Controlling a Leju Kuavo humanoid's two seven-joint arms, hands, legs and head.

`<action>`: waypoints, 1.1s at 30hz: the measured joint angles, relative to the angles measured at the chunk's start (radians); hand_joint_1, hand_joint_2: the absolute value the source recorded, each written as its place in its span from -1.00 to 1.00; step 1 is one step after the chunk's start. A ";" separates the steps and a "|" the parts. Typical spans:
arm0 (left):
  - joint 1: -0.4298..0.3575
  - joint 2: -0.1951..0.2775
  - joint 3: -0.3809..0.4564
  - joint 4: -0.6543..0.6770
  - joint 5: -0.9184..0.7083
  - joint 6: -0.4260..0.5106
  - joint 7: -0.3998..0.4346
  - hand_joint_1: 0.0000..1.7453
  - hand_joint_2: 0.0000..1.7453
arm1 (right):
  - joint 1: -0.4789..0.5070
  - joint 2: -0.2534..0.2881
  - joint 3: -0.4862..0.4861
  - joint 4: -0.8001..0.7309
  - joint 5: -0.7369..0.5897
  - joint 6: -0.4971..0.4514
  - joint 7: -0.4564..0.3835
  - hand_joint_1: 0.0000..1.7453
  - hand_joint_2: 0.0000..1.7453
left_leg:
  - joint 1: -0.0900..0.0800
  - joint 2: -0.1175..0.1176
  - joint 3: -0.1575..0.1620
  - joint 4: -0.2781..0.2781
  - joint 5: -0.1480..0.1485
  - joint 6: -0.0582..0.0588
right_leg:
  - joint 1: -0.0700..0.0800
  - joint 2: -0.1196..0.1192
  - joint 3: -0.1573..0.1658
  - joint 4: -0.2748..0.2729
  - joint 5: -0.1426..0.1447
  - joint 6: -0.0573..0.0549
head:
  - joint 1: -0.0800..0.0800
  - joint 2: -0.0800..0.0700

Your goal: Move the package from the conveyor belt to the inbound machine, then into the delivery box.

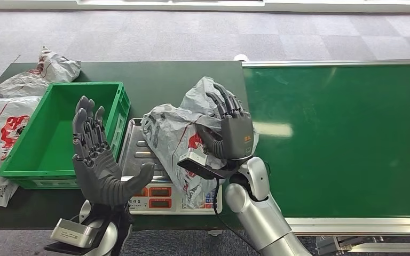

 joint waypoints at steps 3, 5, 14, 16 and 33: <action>-0.004 0.000 0.000 0.007 -0.004 -0.001 0.000 -1.00 1.00 | 0.000 -0.001 -0.010 0.003 -0.021 0.018 0.000 -1.00 -1.00 | 0.000 0.000 0.000 0.000 0.000 0.000 | 0.000 0.000 0.000 0.000 0.000 0.000 | 0.000 0.000; -0.005 0.000 0.000 0.010 -0.008 -0.001 0.000 -1.00 1.00 | 0.001 -0.002 -0.017 0.004 -0.037 0.031 -0.002 -1.00 -1.00 | 0.000 0.000 0.000 0.000 0.000 0.000 | 0.000 0.000 0.000 0.000 0.000 0.000 | 0.000 0.000; -0.008 0.000 0.000 0.019 -0.015 -0.010 0.000 -1.00 1.00 | 0.002 -0.003 -0.037 0.004 -0.076 0.067 -0.020 -1.00 -1.00 | 0.000 0.000 0.000 0.000 0.000 0.000 | 0.000 0.000 0.000 0.000 0.000 0.000 | 0.000 0.000; -0.011 0.000 0.000 0.021 -0.016 -0.013 0.000 -1.00 1.00 | 0.005 -0.003 -0.044 0.000 -0.117 0.093 -0.042 -1.00 -1.00 | 0.000 0.000 0.000 0.000 0.000 0.000 | 0.000 0.000 0.000 0.000 0.000 0.000 | 0.000 0.000; -0.024 -0.001 0.000 0.031 -0.037 0.002 0.000 -1.00 1.00 | 0.060 -0.011 -0.129 -0.185 -0.705 0.629 -0.165 -1.00 -1.00 | 0.000 0.000 0.000 0.000 0.000 0.000 | 0.000 0.000 0.000 0.000 0.000 0.000 | 0.000 0.000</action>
